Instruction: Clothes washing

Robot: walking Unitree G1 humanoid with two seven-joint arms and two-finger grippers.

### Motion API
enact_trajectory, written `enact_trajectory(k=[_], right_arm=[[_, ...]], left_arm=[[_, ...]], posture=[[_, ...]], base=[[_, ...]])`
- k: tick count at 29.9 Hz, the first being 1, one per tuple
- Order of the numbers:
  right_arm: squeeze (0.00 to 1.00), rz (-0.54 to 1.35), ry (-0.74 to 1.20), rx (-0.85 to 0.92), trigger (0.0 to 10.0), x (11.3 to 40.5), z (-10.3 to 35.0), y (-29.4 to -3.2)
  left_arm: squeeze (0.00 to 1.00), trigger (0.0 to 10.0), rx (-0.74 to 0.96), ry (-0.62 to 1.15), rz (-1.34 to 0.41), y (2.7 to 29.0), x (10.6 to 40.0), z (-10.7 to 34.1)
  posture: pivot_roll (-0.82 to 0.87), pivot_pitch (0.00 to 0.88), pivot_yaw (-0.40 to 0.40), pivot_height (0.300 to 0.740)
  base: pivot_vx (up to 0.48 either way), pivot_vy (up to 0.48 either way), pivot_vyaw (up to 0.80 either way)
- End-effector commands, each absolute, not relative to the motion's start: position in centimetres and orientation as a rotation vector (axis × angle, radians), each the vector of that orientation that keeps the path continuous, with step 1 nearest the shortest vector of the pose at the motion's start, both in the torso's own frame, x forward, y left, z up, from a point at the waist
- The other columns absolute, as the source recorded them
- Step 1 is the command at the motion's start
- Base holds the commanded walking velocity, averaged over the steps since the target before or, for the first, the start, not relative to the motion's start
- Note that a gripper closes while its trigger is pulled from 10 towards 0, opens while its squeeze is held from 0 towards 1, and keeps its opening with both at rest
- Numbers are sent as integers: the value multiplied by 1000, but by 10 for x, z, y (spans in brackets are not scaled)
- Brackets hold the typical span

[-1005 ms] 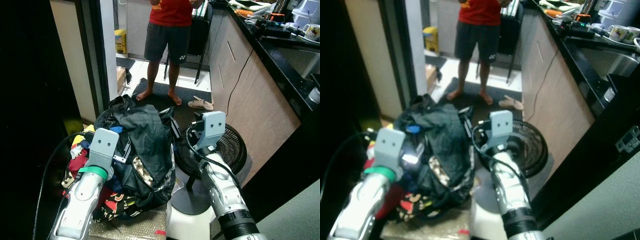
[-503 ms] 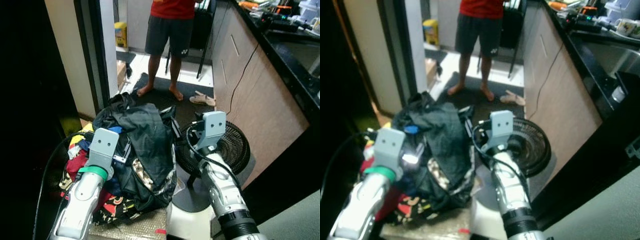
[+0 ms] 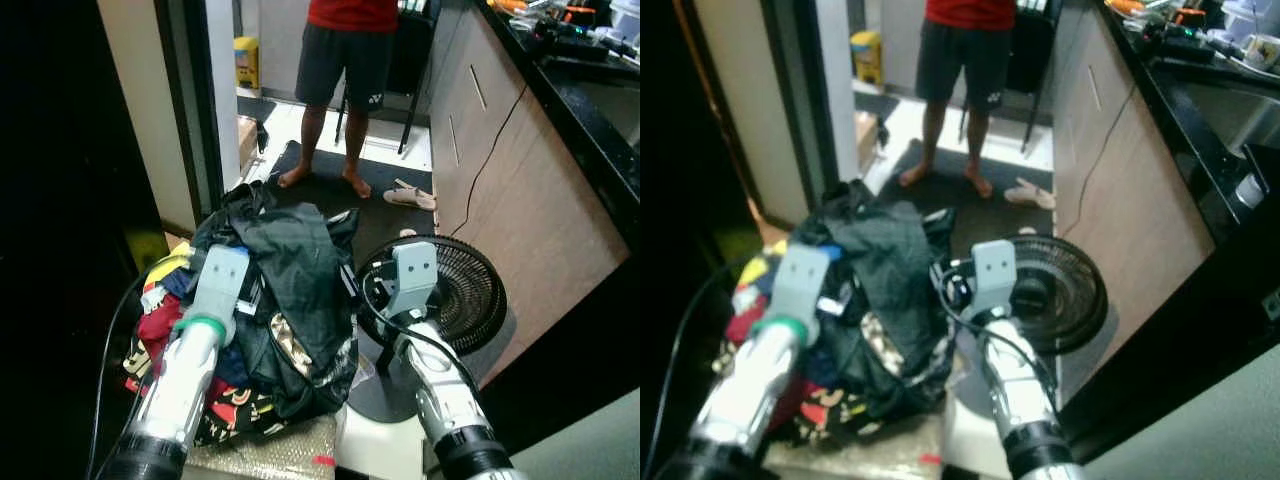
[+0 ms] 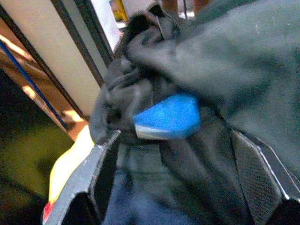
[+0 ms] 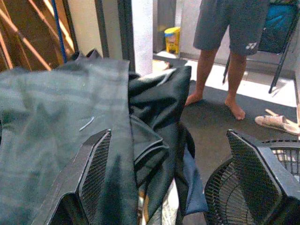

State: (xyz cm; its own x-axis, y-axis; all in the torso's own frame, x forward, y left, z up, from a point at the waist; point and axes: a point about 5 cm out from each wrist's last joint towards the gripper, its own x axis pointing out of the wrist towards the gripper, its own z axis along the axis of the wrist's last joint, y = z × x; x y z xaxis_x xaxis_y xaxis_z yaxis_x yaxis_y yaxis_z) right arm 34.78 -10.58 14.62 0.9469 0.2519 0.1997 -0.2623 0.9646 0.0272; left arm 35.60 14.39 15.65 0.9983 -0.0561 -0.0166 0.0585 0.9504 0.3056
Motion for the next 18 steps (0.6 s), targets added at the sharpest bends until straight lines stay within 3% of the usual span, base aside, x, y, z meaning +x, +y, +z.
enact_trajectory(k=[1, 7, 12, 18], right_arm=[[0, 240, -209, 51, 10000, 347, 148, -113], [0, 280, -201, 42, 10000, 353, 153, -111], [0, 332, -283, 122, 10000, 356, 182, -119], [0, 460, -347, 89, 10000, 348, 198, -98]], left_arm=[[0, 10000, 341, 66, -50, 146, 356, 143], [0, 10000, 293, 57, -81, 152, 359, 147], [0, 10000, 165, -134, -202, 135, 346, 182], [0, 10000, 122, -295, -263, 115, 333, 229]], posture=[[95, 84, 0, 740], [80, 85, 11, 740], [93, 90, -4, 740], [103, 87, -24, 740]], base=[[0, 0, 0], [0, 0, 0], [0, 0, 0], [0, 0, 0]])
